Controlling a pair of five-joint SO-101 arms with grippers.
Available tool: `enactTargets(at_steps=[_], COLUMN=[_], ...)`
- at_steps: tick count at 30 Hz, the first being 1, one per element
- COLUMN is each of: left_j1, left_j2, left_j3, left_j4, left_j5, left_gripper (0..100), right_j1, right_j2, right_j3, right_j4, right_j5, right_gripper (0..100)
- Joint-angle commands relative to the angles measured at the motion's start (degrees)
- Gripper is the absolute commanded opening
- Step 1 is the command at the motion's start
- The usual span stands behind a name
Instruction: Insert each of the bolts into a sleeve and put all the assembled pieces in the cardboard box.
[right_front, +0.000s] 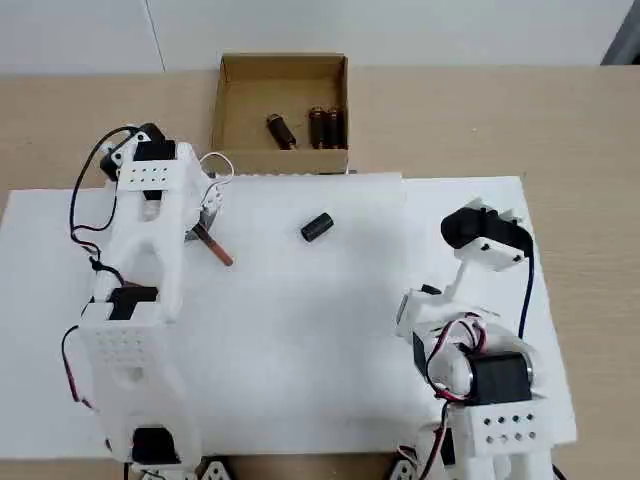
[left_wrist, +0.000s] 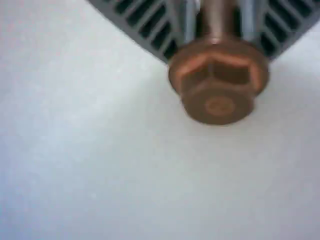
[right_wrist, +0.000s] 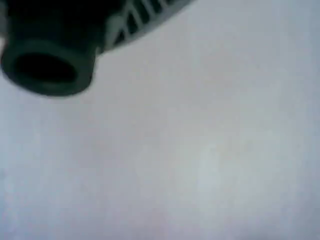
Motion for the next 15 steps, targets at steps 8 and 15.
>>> enactTargets(at_steps=[8, 15], left_j1=[5.8, 9.9], left_j2=[-12.4, -24.6], left_j3=[-9.0, -9.7], left_j4=[9.2, 12.6], left_j5=[-4.5, -11.7], left_gripper=[1, 1], right_j1=[0.0, 0.0], right_j2=[-1.3, -1.4], right_j3=[-4.7, -4.7], right_j4=[-0.4, 1.8], right_j5=[3.8, 8.5], right_gripper=[0.3, 0.3])
